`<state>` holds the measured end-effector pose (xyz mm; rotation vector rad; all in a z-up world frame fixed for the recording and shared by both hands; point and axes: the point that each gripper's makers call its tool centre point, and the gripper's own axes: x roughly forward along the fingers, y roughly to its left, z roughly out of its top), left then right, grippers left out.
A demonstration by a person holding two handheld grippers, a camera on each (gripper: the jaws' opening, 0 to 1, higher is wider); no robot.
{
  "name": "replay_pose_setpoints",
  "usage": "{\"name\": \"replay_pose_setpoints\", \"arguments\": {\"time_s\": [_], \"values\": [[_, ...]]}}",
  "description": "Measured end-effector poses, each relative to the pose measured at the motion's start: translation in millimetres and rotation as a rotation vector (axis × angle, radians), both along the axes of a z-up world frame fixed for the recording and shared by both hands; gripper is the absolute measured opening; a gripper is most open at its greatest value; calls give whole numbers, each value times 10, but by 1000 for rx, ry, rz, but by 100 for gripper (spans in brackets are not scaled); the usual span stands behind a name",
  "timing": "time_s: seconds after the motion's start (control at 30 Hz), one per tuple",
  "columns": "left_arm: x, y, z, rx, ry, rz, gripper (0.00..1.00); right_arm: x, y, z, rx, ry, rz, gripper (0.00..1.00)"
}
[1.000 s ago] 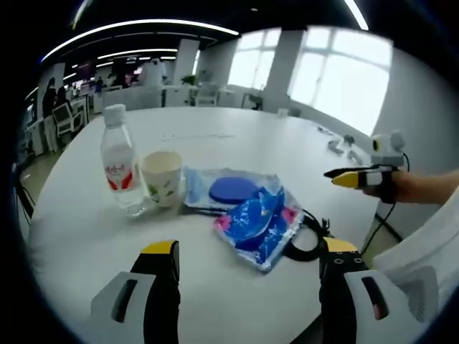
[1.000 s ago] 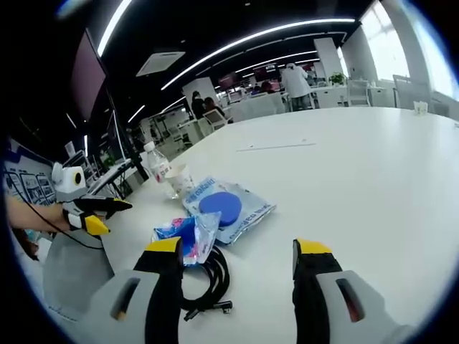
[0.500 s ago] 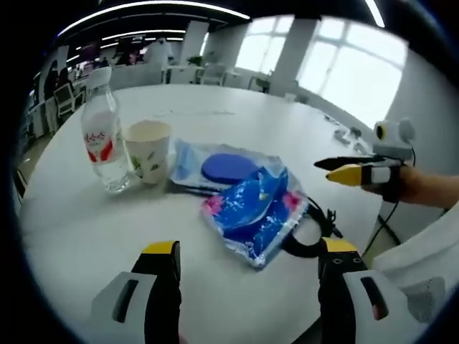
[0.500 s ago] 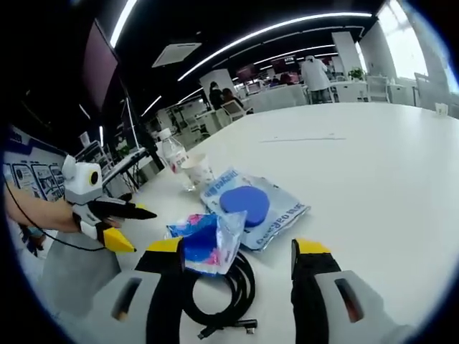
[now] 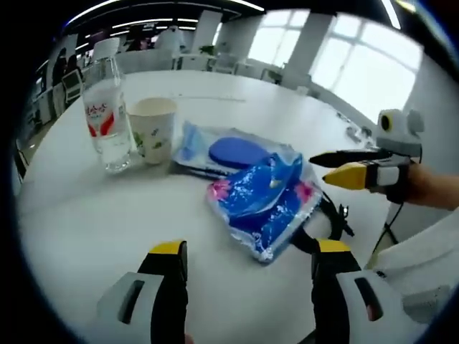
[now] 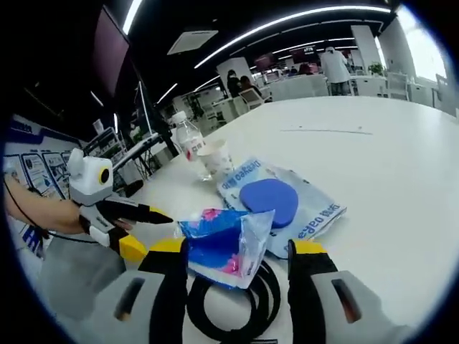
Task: Arrange the tabletop items into an orderly group along one side of the table until the central work area is clear of visible clutter.
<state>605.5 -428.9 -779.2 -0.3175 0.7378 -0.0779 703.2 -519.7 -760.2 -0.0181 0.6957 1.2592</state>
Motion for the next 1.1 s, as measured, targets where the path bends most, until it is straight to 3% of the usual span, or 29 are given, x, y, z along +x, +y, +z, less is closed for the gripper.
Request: {"name": "replay_pose_setpoints", "arguments": {"time_s": [0.13, 0.4, 0.53, 0.63, 0.73, 0.8, 0.97, 1.1], "values": [[70, -38, 15, -34, -25, 12, 56, -26, -11, -74, -19, 11, 6, 50], [111, -146, -61, -67, 7, 54, 38, 1, 26, -227, -41, 53, 10, 44], [111, -146, -97, -86, 14, 83, 33, -62, 79, -265, -50, 59, 34, 40], [106, -205, -101, -77, 15, 80, 22, -59, 81, -295, -59, 51, 20, 35], [100, -175, -102, -53, 15, 81, 19, -32, 63, -279, -43, 64, -9, 27], [96, -180, -106, -45, 20, 91, 17, -7, 33, -287, -42, 60, -10, 12], [100, -193, -36, -29, 6, 85, 4, 25, -54, -302, -56, 31, 2, 8], [113, -226, 78, -22, -22, 87, 2, 16, -143, -235, -27, 72, -36, 2]]}}
